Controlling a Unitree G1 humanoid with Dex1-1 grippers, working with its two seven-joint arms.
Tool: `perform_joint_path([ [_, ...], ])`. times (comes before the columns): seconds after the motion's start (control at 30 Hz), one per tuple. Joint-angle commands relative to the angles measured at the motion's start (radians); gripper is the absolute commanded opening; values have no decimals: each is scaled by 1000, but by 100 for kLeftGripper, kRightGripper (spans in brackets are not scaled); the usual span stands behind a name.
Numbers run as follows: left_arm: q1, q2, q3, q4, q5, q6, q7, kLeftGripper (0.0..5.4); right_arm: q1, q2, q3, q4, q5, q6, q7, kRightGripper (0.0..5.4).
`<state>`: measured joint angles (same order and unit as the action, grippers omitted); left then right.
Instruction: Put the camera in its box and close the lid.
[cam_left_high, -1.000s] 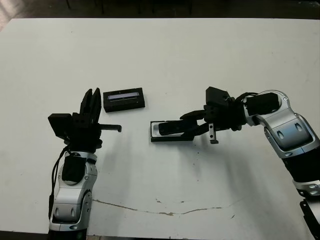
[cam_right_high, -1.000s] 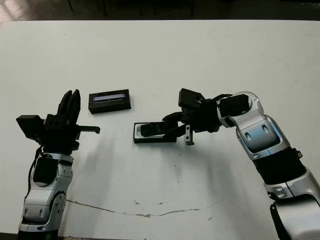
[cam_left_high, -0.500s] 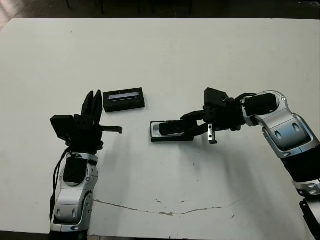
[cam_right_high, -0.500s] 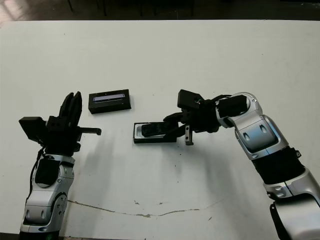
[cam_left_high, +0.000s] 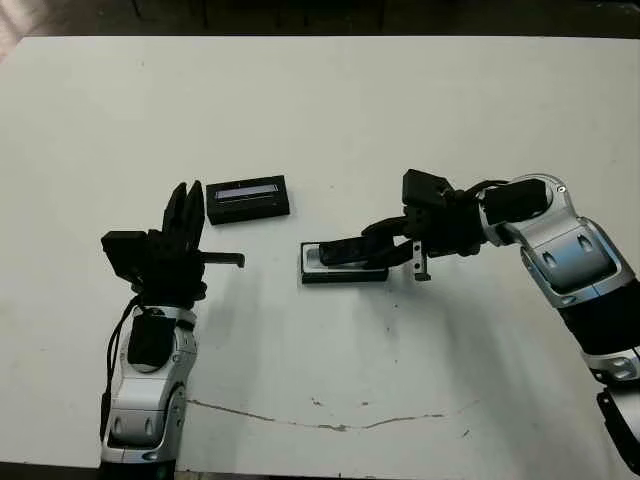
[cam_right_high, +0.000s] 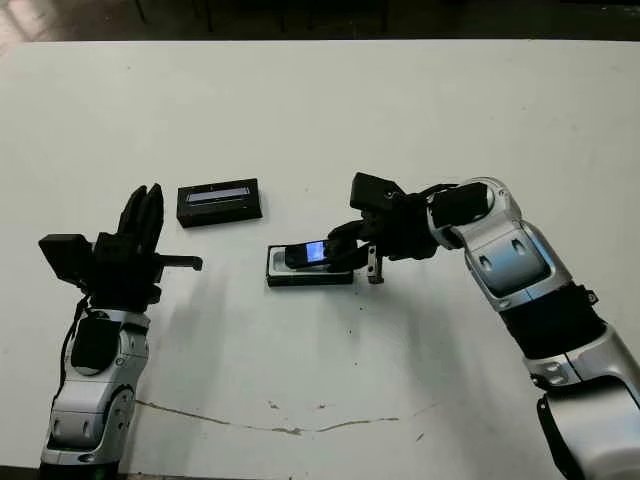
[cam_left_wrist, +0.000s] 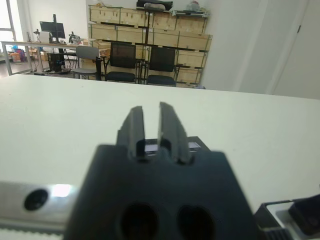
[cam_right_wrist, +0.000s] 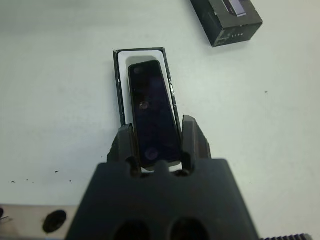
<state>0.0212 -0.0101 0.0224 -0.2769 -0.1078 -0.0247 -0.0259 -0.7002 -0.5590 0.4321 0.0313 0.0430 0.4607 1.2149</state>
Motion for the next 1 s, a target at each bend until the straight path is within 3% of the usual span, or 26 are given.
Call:
perform_joint_path([
  [0.03,21,0,-1,3,12,9,7,0,-7,-7,20,6,-12,5,15,19],
  [0.57,31,-6,-4,-4,14,20,16,0,-16,3,82,-1,-50,-58,44,19],
  [1.0,41,-20,-11,-7,15,27,17,0,-47,23,142,-34,-102,3,40,19],
])
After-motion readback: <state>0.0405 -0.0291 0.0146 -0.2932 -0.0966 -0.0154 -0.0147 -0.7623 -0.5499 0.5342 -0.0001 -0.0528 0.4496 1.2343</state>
